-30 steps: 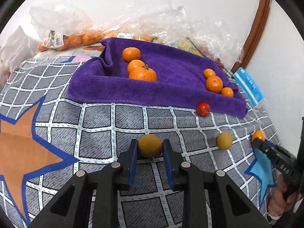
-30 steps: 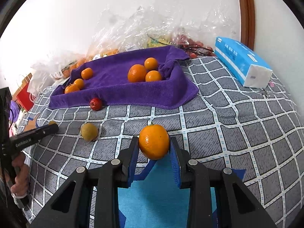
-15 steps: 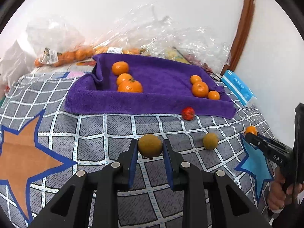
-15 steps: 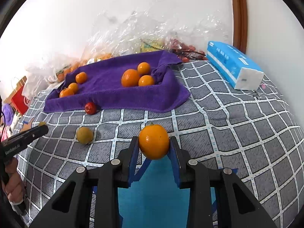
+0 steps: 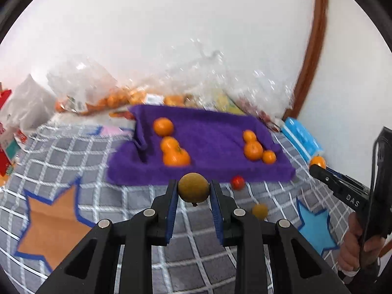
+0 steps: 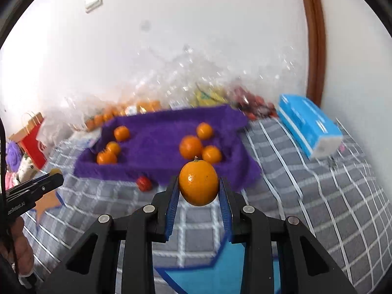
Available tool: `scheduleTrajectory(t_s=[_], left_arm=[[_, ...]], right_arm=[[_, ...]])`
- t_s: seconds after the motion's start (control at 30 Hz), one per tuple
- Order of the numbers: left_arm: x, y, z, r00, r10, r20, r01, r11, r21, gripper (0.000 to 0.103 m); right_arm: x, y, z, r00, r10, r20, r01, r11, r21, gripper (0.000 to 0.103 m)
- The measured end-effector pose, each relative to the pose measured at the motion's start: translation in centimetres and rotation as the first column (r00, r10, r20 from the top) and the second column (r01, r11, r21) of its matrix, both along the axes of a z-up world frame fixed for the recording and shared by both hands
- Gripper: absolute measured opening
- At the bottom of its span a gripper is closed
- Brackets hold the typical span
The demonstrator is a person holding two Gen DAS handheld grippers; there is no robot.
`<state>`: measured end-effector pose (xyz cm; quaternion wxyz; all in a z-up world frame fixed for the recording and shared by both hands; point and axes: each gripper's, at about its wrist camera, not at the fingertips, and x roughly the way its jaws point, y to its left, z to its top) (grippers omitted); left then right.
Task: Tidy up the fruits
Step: 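Carry both held fruits over the purple towel and lower them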
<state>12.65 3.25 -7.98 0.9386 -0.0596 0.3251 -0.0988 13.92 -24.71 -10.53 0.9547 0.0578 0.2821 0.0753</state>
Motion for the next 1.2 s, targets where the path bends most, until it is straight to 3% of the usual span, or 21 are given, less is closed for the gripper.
scheduleTrajectory(t_s=[0.27, 0.5, 0.8, 1.2], left_arm=[[2.6, 2.2, 2.8, 0.996, 0.091, 0.016, -0.09, 0.996, -0.02, 0.025], [5.5, 1.9, 3.5, 0.993, 0.111, 0.037, -0.109, 0.993, -0.041, 0.025], [8.9, 0.9, 2.6, 0.99, 0.125, 0.068, -0.122, 0.992, -0.034, 0.025], [10.9, 1.7, -0.5, 0.99, 0.14, 0.033, -0.138, 0.989, -0.051, 0.025]], right_arm=[[2.8, 2.7, 2.9, 0.998, 0.033, 0.047, -0.032, 0.999, -0.017, 0.032], [6.0, 3.9, 3.9, 0.998, 0.033, 0.052, -0.033, 0.999, -0.009, 0.032], [9.1, 3.8, 3.7, 0.998, 0.036, 0.06, -0.037, 0.999, 0.011, 0.032], [11.0, 0.2, 1.5, 0.999, -0.027, 0.023, 0.025, 0.996, 0.083, 0.032]])
